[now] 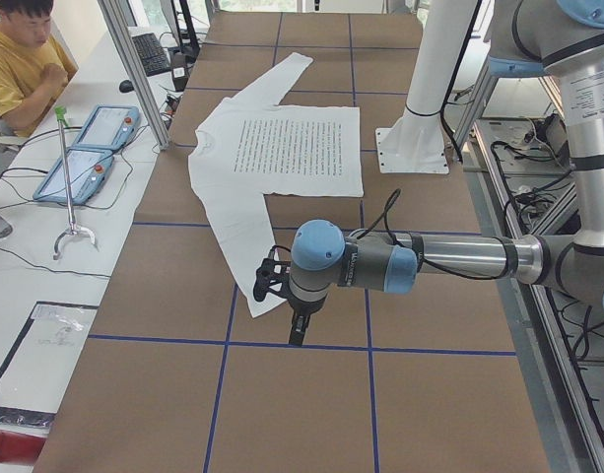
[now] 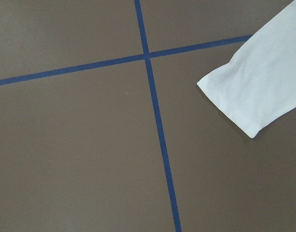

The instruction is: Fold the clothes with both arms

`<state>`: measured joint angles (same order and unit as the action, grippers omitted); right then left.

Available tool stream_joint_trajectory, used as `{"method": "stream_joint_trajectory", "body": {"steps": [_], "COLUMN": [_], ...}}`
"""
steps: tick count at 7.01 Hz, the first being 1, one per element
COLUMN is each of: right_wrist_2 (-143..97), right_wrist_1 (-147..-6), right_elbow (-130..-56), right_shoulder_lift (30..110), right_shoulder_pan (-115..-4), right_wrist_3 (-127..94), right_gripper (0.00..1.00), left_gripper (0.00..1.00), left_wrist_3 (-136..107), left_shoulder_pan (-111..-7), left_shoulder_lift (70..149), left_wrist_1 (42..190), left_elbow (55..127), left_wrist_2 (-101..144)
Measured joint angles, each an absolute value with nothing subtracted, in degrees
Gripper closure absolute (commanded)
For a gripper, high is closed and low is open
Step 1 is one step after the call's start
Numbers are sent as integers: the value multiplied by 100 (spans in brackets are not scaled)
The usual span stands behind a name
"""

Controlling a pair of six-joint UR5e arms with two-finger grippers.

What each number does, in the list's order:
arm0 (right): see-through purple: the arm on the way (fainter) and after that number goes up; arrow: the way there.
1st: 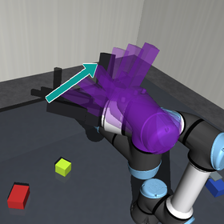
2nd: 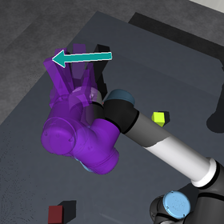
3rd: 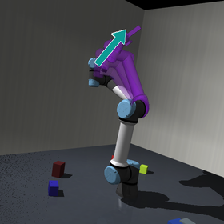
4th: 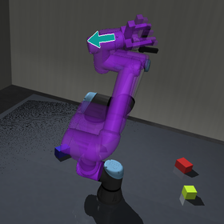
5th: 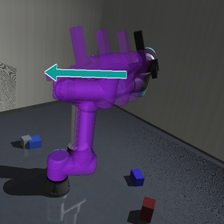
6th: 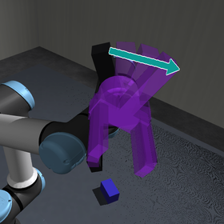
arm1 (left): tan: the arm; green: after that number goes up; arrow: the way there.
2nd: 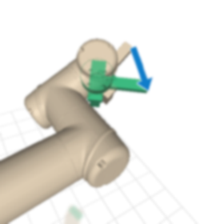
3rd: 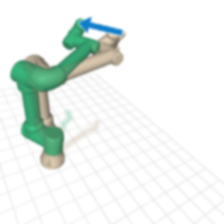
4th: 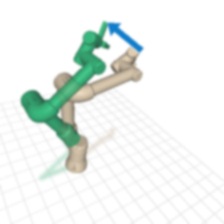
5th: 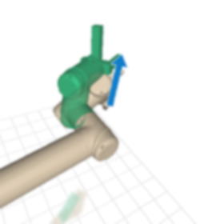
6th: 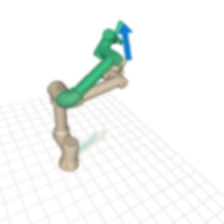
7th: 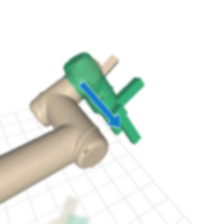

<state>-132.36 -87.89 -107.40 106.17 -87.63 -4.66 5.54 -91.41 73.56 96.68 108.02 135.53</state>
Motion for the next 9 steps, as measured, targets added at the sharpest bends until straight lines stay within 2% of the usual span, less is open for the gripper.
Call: {"method": "stream_joint_trajectory", "body": {"steps": [5, 7, 9], "right_wrist_2": [-13245, -13235, -13216], "right_wrist_1": [-8631, -7957, -7302], "right_elbow": [-10761, -10777, -10696], "right_shoulder_lift": [10556, 10510, 10418], "right_shoulder_pan": [-8763, -8763, -8759], "right_wrist_3": [-476, -526, -596], "right_gripper": [0, 0, 0], "left_gripper": [0, 0, 0], "left_wrist_3": [580, 558, 506], "left_shoulder_pan": [-9123, -9116, -9119], "left_shoulder_lift": [7358, 7389, 7798], "left_wrist_1": [10112, 10613, 11362], "left_elbow": [11171, 11204, 10925], "left_wrist_2": [13560, 13547, 13540]}}
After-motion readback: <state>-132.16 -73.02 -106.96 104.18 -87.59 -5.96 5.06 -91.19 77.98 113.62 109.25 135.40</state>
